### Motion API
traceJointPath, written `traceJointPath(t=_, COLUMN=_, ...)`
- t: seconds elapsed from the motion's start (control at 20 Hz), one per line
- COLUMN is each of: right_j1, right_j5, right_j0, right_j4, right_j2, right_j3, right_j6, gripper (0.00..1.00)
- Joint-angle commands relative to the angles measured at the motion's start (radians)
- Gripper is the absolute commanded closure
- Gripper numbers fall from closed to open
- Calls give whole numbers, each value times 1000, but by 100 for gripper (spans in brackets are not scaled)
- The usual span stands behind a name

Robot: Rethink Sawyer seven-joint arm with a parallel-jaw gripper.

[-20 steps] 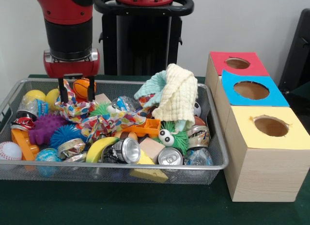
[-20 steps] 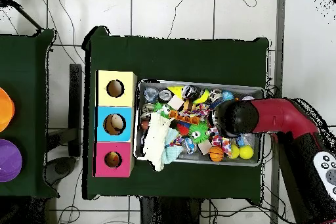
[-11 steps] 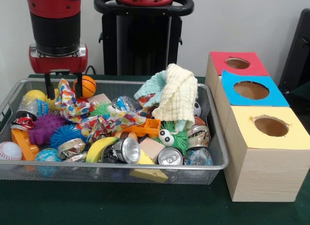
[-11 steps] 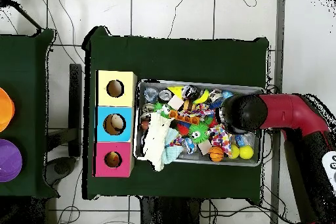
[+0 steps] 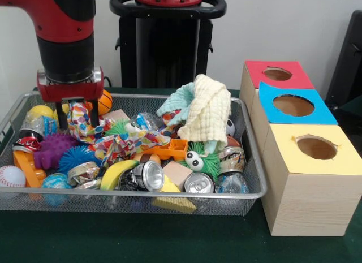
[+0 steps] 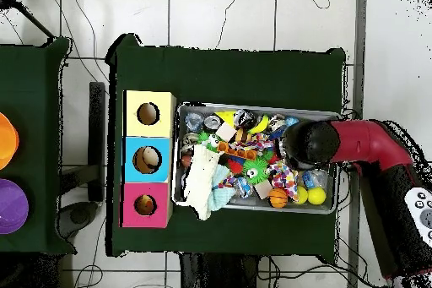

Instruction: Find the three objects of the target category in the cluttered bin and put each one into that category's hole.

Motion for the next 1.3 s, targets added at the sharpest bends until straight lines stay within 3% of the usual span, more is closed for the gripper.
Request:
traceJointPath(t=0.05, right_j1=151, right_j5=-47, right_j0=-26, right_j4=-123, right_j2=-6, right_j3=-41, right_j6=-328, gripper=0)
traceJointPath(t=0.75, right_j1=195, right_j5=-56, right_j0=-48, right_j4=-203, right_j2=8, right_j3=-39, right_j6=-318, gripper=0)
traceJointPath(t=0.8, right_j1=192, right_j5=-53, right_j0=-47, right_j4=-208, right_j2=6, right_j3=-37, right_j6=-312, gripper=100)
traceJointPath(t=1.3, right_j1=102, right_j5=-34, right_j0=-42, right_j4=-180, right_j2=19, right_j3=30, right_j6=-269, gripper=100)
